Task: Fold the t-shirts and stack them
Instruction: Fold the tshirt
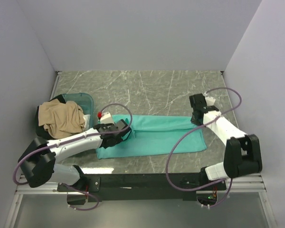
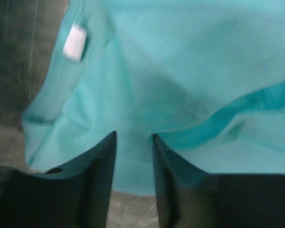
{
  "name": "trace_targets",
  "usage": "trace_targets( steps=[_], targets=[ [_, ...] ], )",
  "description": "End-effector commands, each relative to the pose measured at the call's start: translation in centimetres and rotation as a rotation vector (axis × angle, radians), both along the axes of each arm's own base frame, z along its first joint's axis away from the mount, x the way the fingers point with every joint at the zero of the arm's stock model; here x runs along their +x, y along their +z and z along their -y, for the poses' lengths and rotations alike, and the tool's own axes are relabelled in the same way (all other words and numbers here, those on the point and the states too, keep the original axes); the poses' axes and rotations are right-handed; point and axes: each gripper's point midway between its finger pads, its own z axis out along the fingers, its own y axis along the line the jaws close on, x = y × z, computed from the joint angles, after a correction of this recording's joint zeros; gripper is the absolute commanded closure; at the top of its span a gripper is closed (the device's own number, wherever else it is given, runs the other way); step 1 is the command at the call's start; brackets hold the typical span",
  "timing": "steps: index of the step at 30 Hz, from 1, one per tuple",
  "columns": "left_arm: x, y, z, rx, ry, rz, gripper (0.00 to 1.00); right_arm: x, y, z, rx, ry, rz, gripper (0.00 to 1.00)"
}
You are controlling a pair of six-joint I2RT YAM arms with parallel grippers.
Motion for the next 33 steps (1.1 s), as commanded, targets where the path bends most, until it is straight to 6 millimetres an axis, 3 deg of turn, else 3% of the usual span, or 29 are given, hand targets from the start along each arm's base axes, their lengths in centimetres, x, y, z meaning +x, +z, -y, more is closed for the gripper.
trace_targets(
  steps=[1,2,4,6,7,8,11,17,19,22,25,29,33],
  targets=[
    [-3.6,0.3,-0.9,-0.030,0.033,-0.042,0.56,-3.5,1.3,1.8,-0.048,-0.112,0.056,0.67],
    [-4.8,0.1,-0.8,-0.030,0.006,-0.051,0.43,-4.6,1.5,2.2,-0.059,-0.125,0.051,0.59],
    [-5.9,1.1,-0.9,-0.078,0.015,-0.039,0.34,-5.8,2.7,2.5,-0.032,-0.156,0.126,0.55],
    [-6.5,1.8,-0.9,-0.100,-0.001,-0.026,0.24,-5.7,3.7,1.4,0.040,-0.114,0.191,0.45],
    [-6.3,2.6,-0.8,-0.131,-0.007,0.002,0.20,-5.4,5.2,1.0,0.075,-0.100,0.259,0.40],
    [-5.6,3.6,-0.2,-0.156,-0.017,0.042,0.02,-4.8,6.0,0.0,0.125,-0.052,0.299,0.32],
    [-3.6,5.9,0.8,-0.162,-0.061,0.152,0.01,-3.3,8.7,-2.1,0.224,0.034,0.402,0.16],
    [1.7,10.0,1.0,-0.084,-0.016,0.282,0.01,-0.5,10.8,-7.7,0.398,0.291,0.422,0.13],
    [3.2,10.4,1.9,-0.097,-0.069,0.280,0.01,-0.2,11.1,-11.2,0.465,0.444,0.397,0.12],
    [4.2,9.3,2.4,-0.110,-0.136,0.240,0.01,0.3,11.7,-14.7,0.514,0.556,0.399,0.12],
    [4.1,7.7,3.7,-0.128,-0.223,0.201,0.01,0.9,11.6,-16.7,0.564,0.589,0.389,0.12],
    [3.4,5.5,4.9,-0.124,-0.315,0.135,0.01,1.7,10.5,-17.6,0.574,0.588,0.352,0.12],
    [2.8,3.0,2.4,-0.010,-0.223,0.053,0.00,2.0,9.1,-17.1,0.543,0.561,0.314,0.12]
  ],
)
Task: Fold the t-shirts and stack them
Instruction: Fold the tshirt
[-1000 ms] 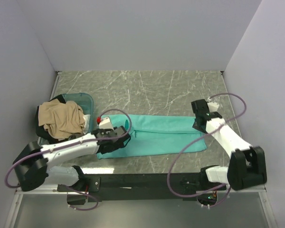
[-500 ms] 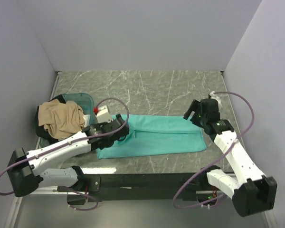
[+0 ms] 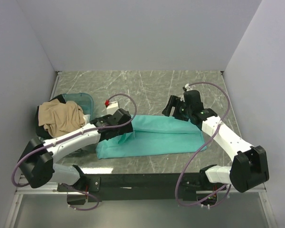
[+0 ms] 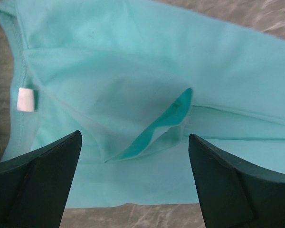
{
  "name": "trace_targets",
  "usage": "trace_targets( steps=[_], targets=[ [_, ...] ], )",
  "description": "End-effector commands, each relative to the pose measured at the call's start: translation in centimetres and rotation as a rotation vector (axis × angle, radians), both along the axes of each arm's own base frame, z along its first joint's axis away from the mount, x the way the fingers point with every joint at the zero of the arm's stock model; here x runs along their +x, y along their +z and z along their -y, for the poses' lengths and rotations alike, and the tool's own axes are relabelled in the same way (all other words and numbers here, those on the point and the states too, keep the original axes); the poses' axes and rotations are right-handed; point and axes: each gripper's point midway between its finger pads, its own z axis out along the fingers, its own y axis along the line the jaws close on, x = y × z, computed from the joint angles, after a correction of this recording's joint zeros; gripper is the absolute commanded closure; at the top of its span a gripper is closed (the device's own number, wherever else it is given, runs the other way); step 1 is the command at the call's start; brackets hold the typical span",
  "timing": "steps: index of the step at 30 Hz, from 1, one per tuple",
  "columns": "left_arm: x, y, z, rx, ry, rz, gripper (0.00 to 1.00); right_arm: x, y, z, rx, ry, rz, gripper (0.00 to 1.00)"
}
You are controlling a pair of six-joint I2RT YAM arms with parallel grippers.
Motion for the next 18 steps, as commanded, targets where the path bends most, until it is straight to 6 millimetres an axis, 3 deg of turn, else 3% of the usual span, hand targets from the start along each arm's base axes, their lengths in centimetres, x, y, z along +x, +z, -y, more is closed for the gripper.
trace_targets(
  steps=[1,6,14,18],
  targets=[
    [-0.6,-1.5,-1.4,0.077,0.028,-0.044,0.01,1.2,1.7,-0.4,0.005,0.001,0.058,0.12],
    [-0.9,-3.2,-4.0,0.186,0.142,-0.075,0.01,1.2,0.2,0.3,-0.038,-0.020,0.028,0.12],
    [-0.6,-5.0,-4.0,0.207,0.167,-0.103,0.02,1.2,-0.7,0.7,-0.068,-0.018,0.012,0.12],
    [-1.7,-4.7,-6.1,0.251,0.253,-0.113,0.02,1.0,-1.0,0.9,-0.073,-0.025,0.009,0.12]
  ],
)
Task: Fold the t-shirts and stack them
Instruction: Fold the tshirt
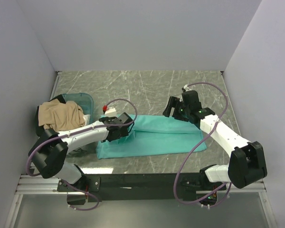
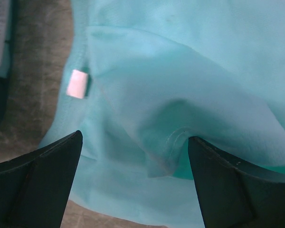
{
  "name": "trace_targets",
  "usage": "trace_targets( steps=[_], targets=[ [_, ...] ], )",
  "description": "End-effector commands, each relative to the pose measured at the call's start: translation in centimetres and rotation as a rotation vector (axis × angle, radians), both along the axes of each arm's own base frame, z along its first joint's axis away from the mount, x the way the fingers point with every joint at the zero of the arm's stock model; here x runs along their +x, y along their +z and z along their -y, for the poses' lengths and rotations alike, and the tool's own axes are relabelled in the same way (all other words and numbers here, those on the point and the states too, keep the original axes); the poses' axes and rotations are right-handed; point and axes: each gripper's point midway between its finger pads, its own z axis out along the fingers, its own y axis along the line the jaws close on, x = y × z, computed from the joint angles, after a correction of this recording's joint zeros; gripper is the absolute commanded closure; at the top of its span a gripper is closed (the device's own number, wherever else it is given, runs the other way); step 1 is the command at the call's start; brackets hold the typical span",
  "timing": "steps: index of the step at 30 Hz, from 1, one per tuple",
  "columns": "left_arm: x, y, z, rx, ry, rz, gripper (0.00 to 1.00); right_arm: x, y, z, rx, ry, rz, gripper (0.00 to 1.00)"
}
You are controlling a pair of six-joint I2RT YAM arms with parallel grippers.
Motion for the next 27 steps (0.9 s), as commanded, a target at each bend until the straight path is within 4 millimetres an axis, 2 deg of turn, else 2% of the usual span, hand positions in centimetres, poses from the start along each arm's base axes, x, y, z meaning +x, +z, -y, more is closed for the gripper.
trace_targets(
  steps=[1,3,4,9,11,14,20,24,27],
  targets=[
    [-1.1,0.4,-2.9,0.060,0.102,0.015,0.02,0.5,0.8,0.2,-0.016,-0.007,0.041,0.12],
    [-2.1,0.7,-4.1,0.056,0.147,0.017,0.03,0.5,0.6,0.3,-0.023,-0.009,0.038,0.12],
    [-2.8,0.1,-4.8,0.064,0.158,0.004,0.03,0.5,0.5,0.4,-0.027,-0.011,0.037,0.12],
    [-5.2,-1.0,-6.8,0.034,0.218,-0.024,0.02,0.3,-0.4,0.8,-0.048,-0.023,0.017,0.12],
    [-5.6,-1.0,-7.0,0.017,0.235,-0.028,0.02,0.2,-0.6,0.8,-0.053,-0.020,0.009,0.12],
    [-6.2,-0.6,-6.5,-0.044,0.220,-0.034,0.02,0.2,-0.9,0.9,-0.060,-0.020,0.002,0.12],
    [-6.0,1.7,-4.1,-0.203,0.092,0.012,0.01,0.2,-0.3,0.8,-0.051,-0.015,0.018,0.12],
    [-5.8,4.7,-2.0,-0.312,-0.025,0.062,0.00,0.3,0.0,1.1,-0.068,-0.015,0.022,0.12],
    [-5.1,6.5,-1.8,-0.348,-0.039,0.134,0.00,0.5,0.2,1.2,-0.076,-0.022,0.023,0.12]
  ],
)
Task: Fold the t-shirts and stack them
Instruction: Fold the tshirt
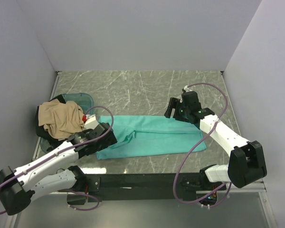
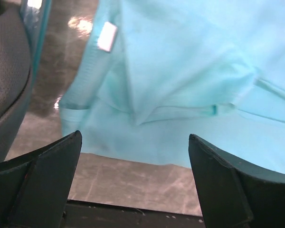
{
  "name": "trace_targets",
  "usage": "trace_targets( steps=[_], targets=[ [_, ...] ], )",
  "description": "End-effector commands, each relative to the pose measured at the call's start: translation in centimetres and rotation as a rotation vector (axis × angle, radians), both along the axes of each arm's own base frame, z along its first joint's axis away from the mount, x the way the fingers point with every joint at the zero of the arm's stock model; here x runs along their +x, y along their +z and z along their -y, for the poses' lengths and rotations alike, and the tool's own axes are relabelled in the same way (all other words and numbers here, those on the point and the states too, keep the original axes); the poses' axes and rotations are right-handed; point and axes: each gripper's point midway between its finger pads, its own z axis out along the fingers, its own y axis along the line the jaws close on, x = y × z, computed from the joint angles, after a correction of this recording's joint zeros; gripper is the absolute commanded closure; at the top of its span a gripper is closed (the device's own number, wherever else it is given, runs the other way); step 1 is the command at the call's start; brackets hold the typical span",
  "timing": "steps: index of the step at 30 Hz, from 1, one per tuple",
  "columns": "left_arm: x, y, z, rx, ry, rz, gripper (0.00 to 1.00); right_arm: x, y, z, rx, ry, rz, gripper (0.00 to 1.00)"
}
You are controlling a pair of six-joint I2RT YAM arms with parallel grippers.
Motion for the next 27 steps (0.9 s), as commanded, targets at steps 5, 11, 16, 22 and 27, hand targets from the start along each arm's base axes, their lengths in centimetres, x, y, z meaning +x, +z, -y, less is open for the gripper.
trace_targets(
  steps=[5,11,16,22,27],
  targets=[
    [4.1,7.7,3.3,-0.109,-0.090,0.245,0.01,0.7,0.6,0.2,-0.033,-0.004,0.008,0.12],
    [8.3,6.2,7.8,-0.107,-0.182,0.204,0.01,0.1,-1.1,2.4,-0.103,-0.070,-0.052,0.12],
    [9.5,0.9,9.2,-0.023,-0.197,0.047,0.00,0.1,-3.1,5.1,-0.111,-0.129,-0.125,0.12],
    [9.3,-4.3,8.2,-0.048,-0.177,-0.080,0.01,0.6,-6.1,5.6,-0.096,-0.129,-0.204,0.12],
    [10.7,-7.7,7.1,-0.076,-0.158,-0.146,0.01,0.2,-8.4,5.8,-0.116,-0.141,-0.279,0.12]
  ],
)
